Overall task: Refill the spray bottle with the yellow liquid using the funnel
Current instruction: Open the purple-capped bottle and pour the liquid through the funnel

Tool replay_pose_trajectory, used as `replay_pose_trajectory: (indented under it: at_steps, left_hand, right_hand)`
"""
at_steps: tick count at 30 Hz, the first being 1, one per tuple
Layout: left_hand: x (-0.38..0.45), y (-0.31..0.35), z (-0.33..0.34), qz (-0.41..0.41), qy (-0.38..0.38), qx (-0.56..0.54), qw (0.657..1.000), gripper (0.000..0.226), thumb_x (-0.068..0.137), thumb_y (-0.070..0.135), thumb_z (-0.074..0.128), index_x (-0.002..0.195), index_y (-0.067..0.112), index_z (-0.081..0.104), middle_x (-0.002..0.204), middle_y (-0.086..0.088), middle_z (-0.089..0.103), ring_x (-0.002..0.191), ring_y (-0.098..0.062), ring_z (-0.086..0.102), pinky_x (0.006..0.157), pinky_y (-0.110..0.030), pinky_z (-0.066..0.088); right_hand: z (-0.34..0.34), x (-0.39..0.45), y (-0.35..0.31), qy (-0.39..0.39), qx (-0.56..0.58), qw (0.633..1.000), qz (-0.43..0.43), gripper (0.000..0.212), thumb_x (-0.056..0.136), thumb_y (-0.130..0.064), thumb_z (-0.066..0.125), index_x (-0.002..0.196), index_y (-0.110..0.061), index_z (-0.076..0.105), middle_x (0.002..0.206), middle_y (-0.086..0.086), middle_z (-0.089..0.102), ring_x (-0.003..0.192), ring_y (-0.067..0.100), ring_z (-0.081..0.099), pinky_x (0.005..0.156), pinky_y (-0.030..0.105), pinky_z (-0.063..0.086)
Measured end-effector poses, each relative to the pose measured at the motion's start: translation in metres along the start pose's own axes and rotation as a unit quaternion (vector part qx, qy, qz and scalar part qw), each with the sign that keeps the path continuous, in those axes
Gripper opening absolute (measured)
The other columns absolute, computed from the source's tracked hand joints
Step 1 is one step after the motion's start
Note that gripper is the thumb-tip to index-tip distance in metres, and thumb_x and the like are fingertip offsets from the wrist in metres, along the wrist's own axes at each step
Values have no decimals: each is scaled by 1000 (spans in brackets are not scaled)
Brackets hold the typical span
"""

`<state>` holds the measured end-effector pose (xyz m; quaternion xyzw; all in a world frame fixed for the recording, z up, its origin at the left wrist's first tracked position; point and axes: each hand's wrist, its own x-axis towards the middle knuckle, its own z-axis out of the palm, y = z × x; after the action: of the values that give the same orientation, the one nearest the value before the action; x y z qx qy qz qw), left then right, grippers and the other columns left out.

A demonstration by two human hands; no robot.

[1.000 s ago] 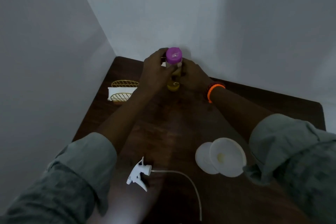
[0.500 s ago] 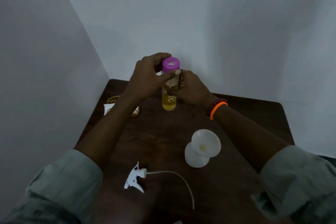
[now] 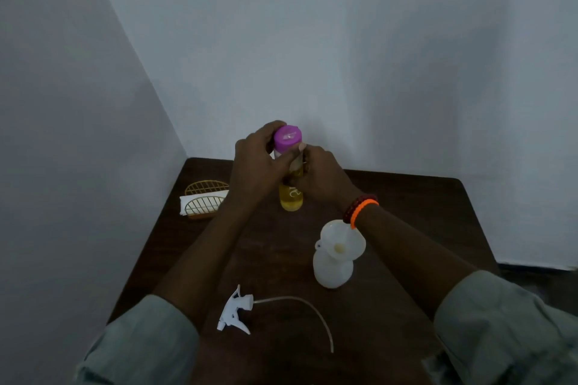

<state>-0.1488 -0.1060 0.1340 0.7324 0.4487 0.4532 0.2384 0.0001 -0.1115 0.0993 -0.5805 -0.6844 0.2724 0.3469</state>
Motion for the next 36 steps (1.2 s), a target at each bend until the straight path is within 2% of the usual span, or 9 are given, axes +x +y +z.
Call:
replay_pose_trajectory:
  at_steps: [4,6,10,14,20,24,28,32,36]
  left_hand:
    - [-9,4,4,-12,34,26,999,45,85,40,75,122,14,65,109,1,72,99,-16,68,89,-37,58]
    - [-11,8,5,-25,52,39,998,43,86,44,72,119,16,65,106,2,72,97,-17,67,88,-40,57]
    - [-13,14,10,-55,70,70,994,50,86,44,73,123,12,63,112,-3,71,102,-19,65,85,-23,49]
    - [-17,18,3,-58,64,55,995,56,82,40,79,126,10,63,119,-6,70,104,-11,61,86,-22,49]
    - [-23,18,-11,-16,102,31,994,40,80,26,82,113,9,65,110,-6,65,98,-15,64,76,-33,60]
    - [-12,17,-14,-59,43,-27,997,63,79,36,83,132,14,57,132,0,60,112,-9,60,79,-15,54]
    - [-12,17,-15,-30,-7,-55,998,63,82,34,80,136,12,58,130,-1,66,116,-9,63,94,-27,56]
    - [-20,10,-16,-38,25,-81,996,45,86,29,77,127,16,65,116,2,72,108,-8,67,87,-35,61]
    - [-18,8,-13,-45,24,-92,994,58,80,33,82,131,17,60,122,2,68,111,-10,66,85,-32,61]
  right_hand:
    - [5,-7,-8,18,-9,1000,-5,31,79,-12,77,107,-7,66,85,0,68,76,15,67,68,24,54]
    - [8,-10,-13,36,-28,999,-1,27,81,-12,75,104,-4,66,87,6,71,77,20,68,69,30,56]
    - [20,-14,-15,74,-53,996,2,25,82,-13,73,102,-2,65,89,13,72,78,27,70,71,39,60]
    - [16,-16,-18,75,-43,996,19,32,80,-15,77,105,-1,62,93,14,70,80,23,67,72,37,59]
    - [2,-13,-16,80,-12,995,50,59,63,-58,68,98,-11,65,88,4,71,77,18,69,67,40,60]
    - [4,-15,-21,65,3,997,37,47,69,-39,78,103,-10,67,90,4,73,79,16,70,71,40,61]
    - [6,-18,-20,71,1,997,25,39,72,-28,80,103,-8,68,88,4,74,78,16,70,71,39,60]
    - [0,-20,-14,83,13,996,42,39,72,-32,83,100,-8,69,86,5,74,77,17,71,70,40,61]
    - [0,-22,-15,73,12,997,28,45,72,-31,84,107,-8,67,94,6,73,82,17,70,73,37,61]
